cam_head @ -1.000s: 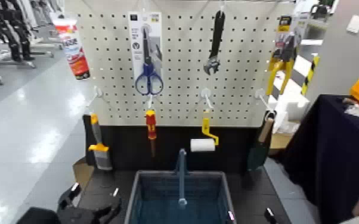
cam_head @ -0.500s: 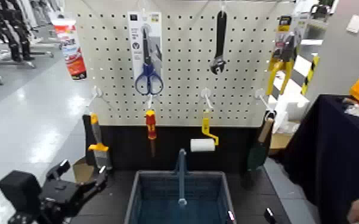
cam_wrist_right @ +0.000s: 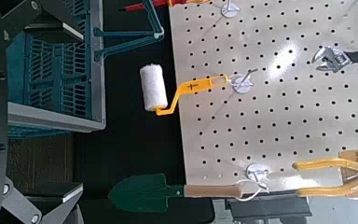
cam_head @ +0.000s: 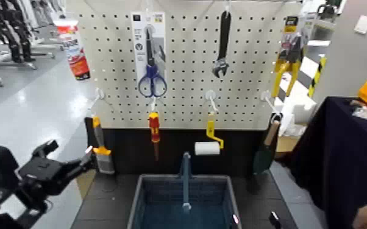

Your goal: Put the red glue tube into the crate.

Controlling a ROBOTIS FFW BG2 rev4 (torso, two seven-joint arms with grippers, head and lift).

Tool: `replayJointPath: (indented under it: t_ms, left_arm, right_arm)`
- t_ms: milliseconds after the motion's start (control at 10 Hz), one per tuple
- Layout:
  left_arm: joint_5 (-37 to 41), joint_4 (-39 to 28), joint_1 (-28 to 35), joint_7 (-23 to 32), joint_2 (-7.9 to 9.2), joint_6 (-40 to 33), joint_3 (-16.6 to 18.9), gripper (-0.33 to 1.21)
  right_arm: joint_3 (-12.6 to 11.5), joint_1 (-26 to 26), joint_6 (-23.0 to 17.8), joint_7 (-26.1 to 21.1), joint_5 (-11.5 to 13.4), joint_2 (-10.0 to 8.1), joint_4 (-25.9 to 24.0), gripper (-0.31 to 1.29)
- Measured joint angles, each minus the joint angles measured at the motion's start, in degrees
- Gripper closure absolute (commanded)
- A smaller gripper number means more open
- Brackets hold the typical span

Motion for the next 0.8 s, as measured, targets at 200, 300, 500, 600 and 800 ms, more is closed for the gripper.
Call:
replayJointPath:
  t_ms: [200, 300, 500, 600, 800]
  left_arm:
    - [0.6, 0.2, -2.7, -1.5, 0.68, 1.1, 1.7, 0.11]
    - [0.6, 0.2, -4.0, -2.6, 1.33, 1.9, 2.1, 0.11]
    - [0.6, 0.3, -6.8, -5.0, 2.48, 3.9, 2.9, 0.12]
    - [0.7, 0.4, -7.9, -5.5, 2.84, 4.5, 3.1, 0.13]
    - [0.8, 0.8, -10.7, -8.4, 4.46, 6.7, 3.4, 0.13]
  right_arm:
    - [0.1, -0.1, 0.1, 0.0, -0.1, -0.01, 0.0, 0.17]
    - [0.2, -0.3, 0.2, 0.1, -0.2, -0.09, 0.0, 0.17]
    - [0.4, -0.6, 0.6, 0.3, -0.7, -0.18, 0.0, 0.17]
    - [0.4, -0.8, 0.6, 0.5, -0.9, -0.18, 0.2, 0.17]
    - [0.6, -1.1, 0.6, 0.8, -1.3, -0.18, 0.5, 0.17]
